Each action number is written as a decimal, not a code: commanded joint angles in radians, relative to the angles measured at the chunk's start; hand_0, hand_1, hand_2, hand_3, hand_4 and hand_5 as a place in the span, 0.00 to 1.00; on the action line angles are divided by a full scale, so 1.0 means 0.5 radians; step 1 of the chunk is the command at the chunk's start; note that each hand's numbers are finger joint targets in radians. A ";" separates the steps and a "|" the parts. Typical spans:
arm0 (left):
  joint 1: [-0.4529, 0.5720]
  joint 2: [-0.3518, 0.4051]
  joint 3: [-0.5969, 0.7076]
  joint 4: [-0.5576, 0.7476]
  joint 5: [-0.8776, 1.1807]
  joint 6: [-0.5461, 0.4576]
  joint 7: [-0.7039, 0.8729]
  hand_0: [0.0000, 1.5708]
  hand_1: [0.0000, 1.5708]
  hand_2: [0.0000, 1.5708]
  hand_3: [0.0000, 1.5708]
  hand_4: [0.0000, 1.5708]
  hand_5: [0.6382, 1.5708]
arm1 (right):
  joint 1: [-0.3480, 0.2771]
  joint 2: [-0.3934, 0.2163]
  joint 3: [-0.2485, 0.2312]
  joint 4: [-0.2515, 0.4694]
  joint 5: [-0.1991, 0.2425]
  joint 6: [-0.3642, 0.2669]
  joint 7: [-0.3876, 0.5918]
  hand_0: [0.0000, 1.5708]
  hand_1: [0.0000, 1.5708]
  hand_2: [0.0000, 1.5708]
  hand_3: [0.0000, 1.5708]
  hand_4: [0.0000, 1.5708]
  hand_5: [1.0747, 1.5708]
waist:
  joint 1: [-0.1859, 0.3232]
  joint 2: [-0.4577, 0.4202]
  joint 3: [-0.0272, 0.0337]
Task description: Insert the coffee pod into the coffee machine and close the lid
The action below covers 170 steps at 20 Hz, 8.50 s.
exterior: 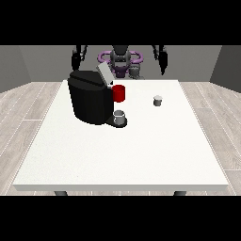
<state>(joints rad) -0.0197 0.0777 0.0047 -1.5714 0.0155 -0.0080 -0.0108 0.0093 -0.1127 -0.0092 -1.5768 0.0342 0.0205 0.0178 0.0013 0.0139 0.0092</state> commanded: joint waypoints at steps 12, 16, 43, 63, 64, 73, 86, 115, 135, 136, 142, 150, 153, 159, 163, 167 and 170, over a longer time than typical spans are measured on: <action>0.031 0.578 0.012 0.167 -0.313 -0.465 -0.519 0.00 0.00 0.00 0.00 0.00 1.00 | -0.138 0.082 -0.086 0.105 0.272 -0.404 -0.059 0.00 0.00 0.00 0.00 0.00 1.00 | 0.024 0.039 -0.019; -0.233 0.712 0.107 0.301 -0.371 -0.501 -0.307 0.00 0.00 0.00 0.00 0.00 1.00 | -0.133 0.198 0.061 0.100 0.342 -0.433 -0.144 0.00 0.00 0.00 0.00 0.00 1.00 | -0.112 0.111 -0.019; -0.954 0.679 -0.032 1.309 -1.184 -0.104 -0.377 0.60 0.60 0.62 0.42 0.00 1.00 | -0.566 0.200 0.080 0.414 0.288 -0.369 0.034 0.00 0.00 0.00 0.00 0.00 1.00 | -0.254 0.432 -0.019; -1.165 0.821 -0.183 1.823 -1.710 -0.116 -0.557 0.50 0.50 0.62 0.55 0.25 1.00 | -0.485 0.219 0.147 0.552 0.358 -0.441 -0.068 0.00 0.00 0.00 0.00 0.00 1.00 | -0.325 0.394 -0.019; -1.134 0.799 -0.205 1.825 -1.744 -0.050 -0.596 0.55 0.55 0.65 0.59 0.26 1.00 | -0.507 0.205 0.137 0.574 0.394 -0.476 -0.067 0.00 0.00 0.00 0.00 0.00 1.00 | -0.292 0.404 -0.019; -1.296 0.631 -0.105 1.717 -1.602 -0.224 -0.669 0.91 0.91 0.91 0.86 0.31 1.00 | -0.564 0.099 -0.047 0.797 0.275 -0.444 -0.146 0.00 0.00 0.00 0.00 0.00 1.00 | -0.198 0.299 -0.017; -1.538 0.493 -0.116 1.539 -1.579 -0.695 -0.392 0.89 0.89 0.89 0.85 0.38 1.00 | -0.520 0.131 -0.027 0.884 0.287 -0.428 -0.092 0.00 0.00 0.00 0.00 0.00 1.00 | -0.204 0.003 -0.018; -2.457 0.729 0.256 1.732 -1.506 -0.805 -0.051 0.80 0.80 0.83 0.79 0.31 1.00 | -0.919 0.121 -0.047 0.600 0.241 -0.404 -0.070 0.00 0.00 0.00 0.00 0.07 1.00 | -0.644 0.567 -0.018; -2.413 0.627 0.241 1.835 -1.523 -0.804 -0.066 0.74 0.74 0.79 0.76 0.27 1.00 | -0.834 0.082 -0.098 0.686 0.257 -0.423 -0.122 0.00 0.00 0.00 0.00 0.00 1.00 | -0.590 0.527 -0.018; -2.439 0.725 0.238 1.848 -1.544 -0.800 -0.190 0.74 0.74 0.78 0.76 0.27 1.00 | -0.940 0.072 -0.097 0.615 0.252 -0.424 -0.024 0.00 0.00 0.00 0.00 0.00 1.00 | -0.608 0.594 -0.018; -2.432 0.697 0.247 1.869 -1.550 -0.772 -0.162 0.78 0.78 0.80 0.77 0.24 1.00 | -0.922 0.026 -0.110 0.610 0.202 -0.326 0.063 0.00 0.00 0.00 0.00 0.00 1.00 | -0.627 0.524 -0.018; -2.510 0.680 0.230 1.827 -1.582 -0.690 -0.216 0.75 0.75 0.76 0.74 0.22 1.00 | -0.984 0.089 -0.110 0.665 0.265 -0.466 -0.043 0.00 0.00 0.00 0.00 0.00 1.00 | -0.578 0.594 -0.018; -2.540 0.837 0.240 1.872 -1.640 -0.636 -0.284 0.78 0.78 0.79 0.74 0.00 1.00 | -1.044 0.031 -0.108 0.586 0.265 -0.419 0.005 0.00 0.00 0.00 0.00 0.00 1.00 | -0.652 0.718 -0.018; -2.507 0.830 0.129 1.846 -1.769 -0.544 -0.340 0.74 0.74 0.76 0.68 0.00 1.00 | -1.009 0.111 -0.094 0.628 0.287 -0.502 -0.034 0.00 0.00 0.00 0.00 0.00 1.00 | -0.608 0.748 -0.018; -2.490 0.854 0.170 1.927 -1.752 -0.551 -0.380 0.70 0.70 0.72 0.63 0.00 1.00 | -1.057 0.048 -0.060 0.541 0.318 -0.452 0.088 0.00 0.00 0.00 0.00 0.00 1.00 | -0.654 0.723 -0.019; -2.591 0.793 0.211 1.854 -1.716 -0.550 -0.281 0.71 0.71 0.71 0.62 0.00 1.00 | -0.977 0.065 -0.122 0.692 0.244 -0.420 -0.157 0.00 0.00 0.00 0.00 0.03 1.00 | -0.645 0.756 -0.017; -2.597 0.814 0.224 1.876 -1.707 -0.539 -0.378 0.77 0.77 0.75 0.61 0.00 1.00 | -1.062 0.089 -0.093 0.639 0.292 -0.480 -0.006 0.00 0.00 0.00 0.00 0.09 1.00 | -0.630 0.745 -0.018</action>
<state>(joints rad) -1.2900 0.4826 0.1046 -0.6309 -0.8407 -0.3023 -0.1825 -0.4973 -0.0747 -0.0536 -1.2635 0.1720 -0.2007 0.0100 -0.3175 0.3652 0.0003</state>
